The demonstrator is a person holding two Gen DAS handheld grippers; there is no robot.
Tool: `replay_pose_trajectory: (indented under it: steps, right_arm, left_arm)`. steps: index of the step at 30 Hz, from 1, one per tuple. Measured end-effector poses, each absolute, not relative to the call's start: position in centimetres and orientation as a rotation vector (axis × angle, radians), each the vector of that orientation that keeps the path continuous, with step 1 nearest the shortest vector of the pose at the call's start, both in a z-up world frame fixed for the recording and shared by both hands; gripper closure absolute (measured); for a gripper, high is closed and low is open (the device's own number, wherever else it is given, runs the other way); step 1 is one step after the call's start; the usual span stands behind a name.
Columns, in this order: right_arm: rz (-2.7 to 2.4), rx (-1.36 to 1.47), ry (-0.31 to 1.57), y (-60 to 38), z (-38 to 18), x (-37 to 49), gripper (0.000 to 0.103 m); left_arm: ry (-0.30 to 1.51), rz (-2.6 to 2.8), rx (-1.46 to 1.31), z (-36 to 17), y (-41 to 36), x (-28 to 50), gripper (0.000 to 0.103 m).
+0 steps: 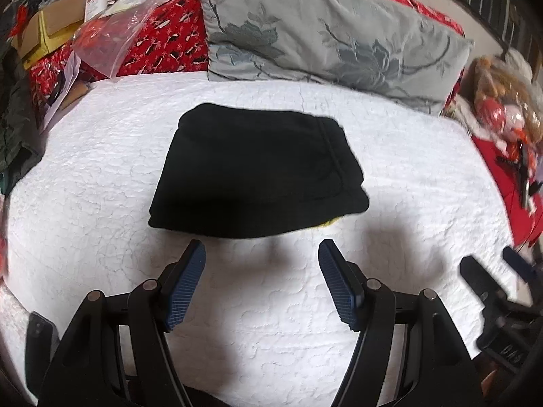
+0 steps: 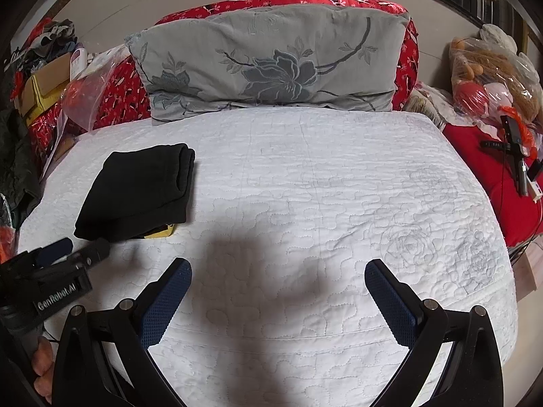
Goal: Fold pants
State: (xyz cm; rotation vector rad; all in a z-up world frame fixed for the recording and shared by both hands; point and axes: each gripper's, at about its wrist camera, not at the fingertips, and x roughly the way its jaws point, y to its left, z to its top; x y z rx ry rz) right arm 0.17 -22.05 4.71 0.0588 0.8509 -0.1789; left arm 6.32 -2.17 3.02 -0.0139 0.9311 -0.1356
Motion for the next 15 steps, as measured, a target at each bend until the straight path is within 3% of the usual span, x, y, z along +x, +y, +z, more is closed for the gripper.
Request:
replay_pose_trajectory:
  steps: [15]
  right_arm:
    - [-0.186,0.045,0.864,-22.08,4.56,0.8,0.0]
  left_arm:
    - [0.921,-0.09,0.039,3.21,-2.35,6.2,0.034]
